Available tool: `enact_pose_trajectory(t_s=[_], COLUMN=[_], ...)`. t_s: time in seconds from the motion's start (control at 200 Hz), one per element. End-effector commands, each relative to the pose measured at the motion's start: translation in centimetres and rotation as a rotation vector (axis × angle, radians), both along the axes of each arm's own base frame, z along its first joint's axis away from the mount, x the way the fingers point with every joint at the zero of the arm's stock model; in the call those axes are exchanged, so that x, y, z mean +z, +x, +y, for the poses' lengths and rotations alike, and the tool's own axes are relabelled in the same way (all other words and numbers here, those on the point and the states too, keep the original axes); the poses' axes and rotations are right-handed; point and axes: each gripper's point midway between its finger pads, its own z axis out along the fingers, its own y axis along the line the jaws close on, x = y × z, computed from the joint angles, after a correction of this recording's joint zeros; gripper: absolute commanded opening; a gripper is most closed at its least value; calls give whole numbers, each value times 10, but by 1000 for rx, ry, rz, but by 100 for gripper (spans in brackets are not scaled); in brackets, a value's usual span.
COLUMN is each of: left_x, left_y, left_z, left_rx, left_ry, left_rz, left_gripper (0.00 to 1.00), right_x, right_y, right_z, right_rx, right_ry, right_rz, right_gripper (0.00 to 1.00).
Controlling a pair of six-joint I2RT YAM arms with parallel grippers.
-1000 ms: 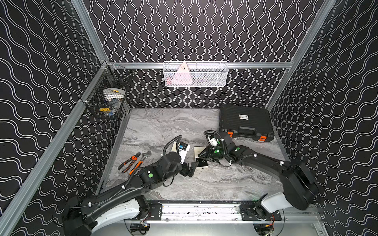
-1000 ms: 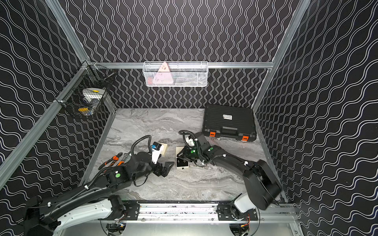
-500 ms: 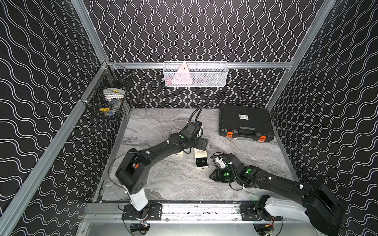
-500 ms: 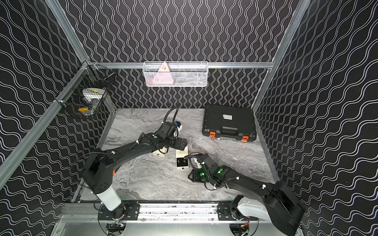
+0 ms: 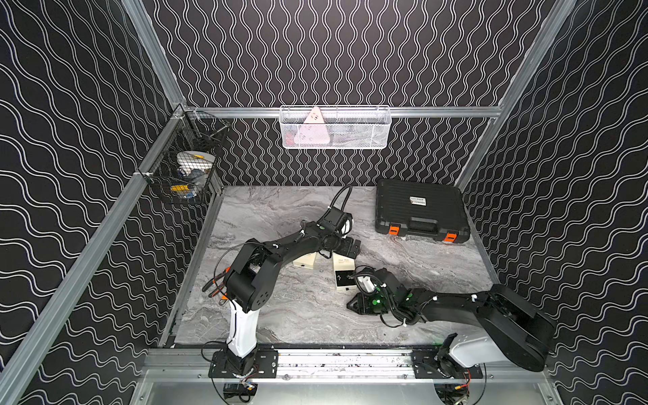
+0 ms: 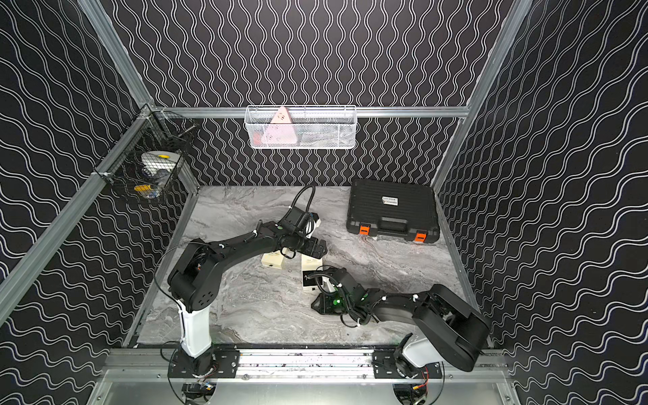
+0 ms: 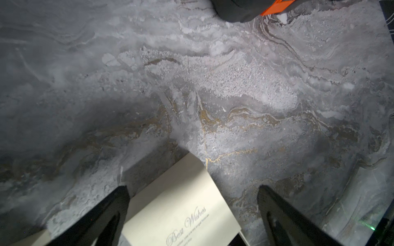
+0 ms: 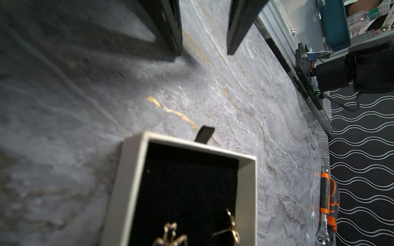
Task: Place the earrings into the drawer-style jewelry box
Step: Close the drawer of the jewelry box.
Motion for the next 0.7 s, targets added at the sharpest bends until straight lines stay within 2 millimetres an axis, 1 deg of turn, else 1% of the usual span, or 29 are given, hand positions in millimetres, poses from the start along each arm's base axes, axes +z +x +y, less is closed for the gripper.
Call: enact_pose_trajectory(t_s=[0.0, 0.15, 0.26, 0.4, 0.695], left_x=[0, -8, -4, -2, -8], left_y=[-4, -5, -5, -10, -19], left_z=[1, 9, 7, 4, 9], left_rx=[-20, -11, -16, -17, -11], left_ry=[-12, 5, -10, -43, -49], left_rz=[1, 11, 16, 25, 45], left_gripper=[99, 99, 99, 99, 99], right_x=[6, 2, 0, -1, 2], right_y=[9, 12, 12, 15, 35], right_z=[13, 17, 17, 18, 15], right_rx=[-2, -4, -8, -11, -39], right_ry=[45, 54, 52, 40, 27], right_rz=[-20, -13, -12, -18, -45], right_gripper=[39, 39, 39, 39, 39])
